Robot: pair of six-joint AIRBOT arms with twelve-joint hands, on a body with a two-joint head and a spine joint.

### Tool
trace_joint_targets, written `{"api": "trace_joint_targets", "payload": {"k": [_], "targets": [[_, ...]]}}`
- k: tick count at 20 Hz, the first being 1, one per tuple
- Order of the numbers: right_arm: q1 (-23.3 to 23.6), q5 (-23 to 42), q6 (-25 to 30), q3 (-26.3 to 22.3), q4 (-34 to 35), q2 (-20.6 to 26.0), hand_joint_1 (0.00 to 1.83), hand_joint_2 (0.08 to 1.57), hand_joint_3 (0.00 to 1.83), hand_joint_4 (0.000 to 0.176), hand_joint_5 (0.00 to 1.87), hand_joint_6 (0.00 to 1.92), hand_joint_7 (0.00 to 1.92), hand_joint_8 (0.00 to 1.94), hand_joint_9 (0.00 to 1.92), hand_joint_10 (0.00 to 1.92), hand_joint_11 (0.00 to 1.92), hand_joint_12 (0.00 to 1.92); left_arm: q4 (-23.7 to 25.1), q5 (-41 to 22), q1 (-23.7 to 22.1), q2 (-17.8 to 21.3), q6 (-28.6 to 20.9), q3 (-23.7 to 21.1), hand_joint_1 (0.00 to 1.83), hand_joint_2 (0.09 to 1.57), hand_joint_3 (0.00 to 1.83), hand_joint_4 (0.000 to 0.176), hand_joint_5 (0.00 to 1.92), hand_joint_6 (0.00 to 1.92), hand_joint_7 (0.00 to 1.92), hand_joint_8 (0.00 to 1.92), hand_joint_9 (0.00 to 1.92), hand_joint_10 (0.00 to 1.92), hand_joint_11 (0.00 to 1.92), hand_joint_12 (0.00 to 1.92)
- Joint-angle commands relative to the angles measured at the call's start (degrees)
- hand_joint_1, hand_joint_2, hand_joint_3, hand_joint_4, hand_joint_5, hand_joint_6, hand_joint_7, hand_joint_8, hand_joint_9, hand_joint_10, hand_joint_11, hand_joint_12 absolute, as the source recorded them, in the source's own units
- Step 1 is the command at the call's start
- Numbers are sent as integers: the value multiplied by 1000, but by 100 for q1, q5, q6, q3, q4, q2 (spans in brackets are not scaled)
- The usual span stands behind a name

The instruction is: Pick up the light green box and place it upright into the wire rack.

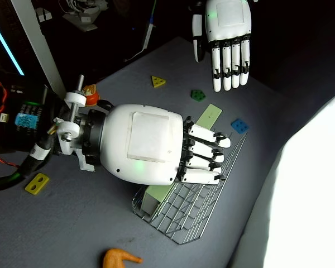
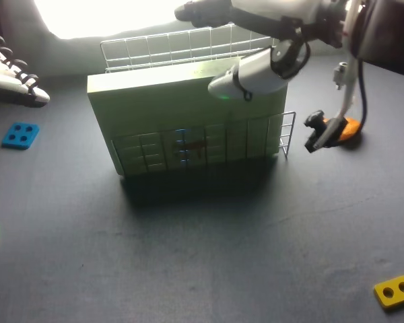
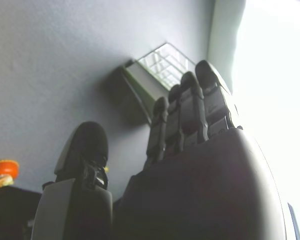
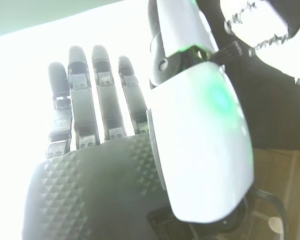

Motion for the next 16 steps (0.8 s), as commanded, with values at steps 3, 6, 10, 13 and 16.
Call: {"api": "trace_joint_targets", "payload": {"k": [3,6,10,13,16], "targets": [[143,493,8,-429,-150,397,944,1070,4,0,283,6,401,4,457,6,0,1161,17,458,-65,-16,34,18,451,1407,0,0,108,5,110,0,105,1,0,285],[78,492,-14,-1203,-425,1099,951,1065,2,0,292,9,408,6,463,8,0,1165,17,458,-65,-15,34,28,443,1414,0,0,103,1,103,0,102,0,0,259],[178,455,-21,-1928,-813,1728,442,1173,14,0,480,51,552,21,580,42,0,1246,17,458,-60,-16,34,33,398,1377,0,0,273,22,291,11,246,21,0,717],[172,347,-39,-2417,-1045,2137,226,1237,8,0,787,135,808,60,757,114,91,1342,17,458,-66,-16,34,26,364,1349,0,0,528,63,579,47,506,80,0,1335],[141,273,-43,-2902,-1257,2514,92,1318,2,0,910,671,1075,449,703,1226,404,1762,18,458,-77,-20,34,46,726,1325,0,108,636,1302,638,1100,510,1297,278,1823]]}}
